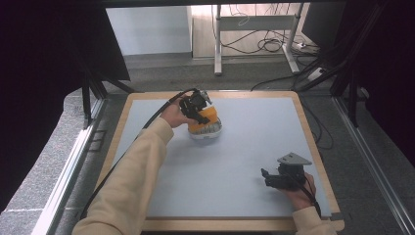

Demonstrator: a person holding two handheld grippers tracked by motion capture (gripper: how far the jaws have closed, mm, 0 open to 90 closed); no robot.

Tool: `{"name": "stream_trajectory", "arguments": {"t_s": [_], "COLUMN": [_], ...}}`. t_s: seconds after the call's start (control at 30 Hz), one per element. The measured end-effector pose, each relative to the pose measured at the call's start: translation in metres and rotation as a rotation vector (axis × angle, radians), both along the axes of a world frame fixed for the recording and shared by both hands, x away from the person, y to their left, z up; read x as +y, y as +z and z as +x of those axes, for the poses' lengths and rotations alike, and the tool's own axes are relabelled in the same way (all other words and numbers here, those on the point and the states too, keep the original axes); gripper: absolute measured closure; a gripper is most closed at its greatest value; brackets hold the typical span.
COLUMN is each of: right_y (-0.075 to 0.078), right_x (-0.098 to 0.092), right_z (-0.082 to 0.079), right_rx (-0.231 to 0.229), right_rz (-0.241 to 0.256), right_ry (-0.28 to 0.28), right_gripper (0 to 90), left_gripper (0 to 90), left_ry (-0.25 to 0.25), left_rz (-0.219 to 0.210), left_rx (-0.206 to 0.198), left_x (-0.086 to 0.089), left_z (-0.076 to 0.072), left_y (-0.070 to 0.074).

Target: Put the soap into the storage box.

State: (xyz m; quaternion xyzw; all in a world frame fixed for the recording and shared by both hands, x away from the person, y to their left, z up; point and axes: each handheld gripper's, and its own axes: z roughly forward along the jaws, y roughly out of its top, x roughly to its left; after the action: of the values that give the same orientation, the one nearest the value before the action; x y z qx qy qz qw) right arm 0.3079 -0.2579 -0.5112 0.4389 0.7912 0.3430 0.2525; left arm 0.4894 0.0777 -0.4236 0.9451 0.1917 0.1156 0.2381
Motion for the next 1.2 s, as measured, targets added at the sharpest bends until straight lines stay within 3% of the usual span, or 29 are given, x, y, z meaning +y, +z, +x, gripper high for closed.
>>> {"name": "stream_trajectory", "arguments": {"t_s": [0.3, 0.47, 0.63, 0.93, 1.03, 1.2], "right_y": [0.000, 0.000, -0.001, -0.001, -0.001, -0.001], "right_x": [-0.002, -0.004, -0.004, -0.003, -0.003, -0.003], "right_z": [0.000, 0.000, 0.000, 0.000, 0.000, 0.000], "right_rx": [0.000, 0.001, 0.005, 0.000, 0.001, 0.003], "right_rz": [-0.001, -0.001, -0.001, -0.003, -0.002, 0.000], "right_ry": [-0.005, -0.009, -0.013, -0.007, -0.006, -0.005], "right_gripper": [13.7, 13.7, 13.6, 13.7, 13.7, 13.7], "left_gripper": [61.9, 61.9, 61.9, 61.8, 61.6, 55.6], "left_ry": [-0.050, -0.077, -0.102, -0.111, -0.108, -0.086], "left_rz": [0.015, 0.037, 0.033, 0.057, 0.041, -0.010], "left_rx": [-0.002, 0.008, 0.023, 0.042, 0.037, 0.002], "left_x": [-0.006, -0.006, -0.008, -0.011, -0.012, -0.009], "left_z": [0.010, 0.016, 0.016, 0.022, 0.022, 0.021], "left_y": [-0.007, -0.011, -0.016, -0.029, -0.029, -0.017]}}
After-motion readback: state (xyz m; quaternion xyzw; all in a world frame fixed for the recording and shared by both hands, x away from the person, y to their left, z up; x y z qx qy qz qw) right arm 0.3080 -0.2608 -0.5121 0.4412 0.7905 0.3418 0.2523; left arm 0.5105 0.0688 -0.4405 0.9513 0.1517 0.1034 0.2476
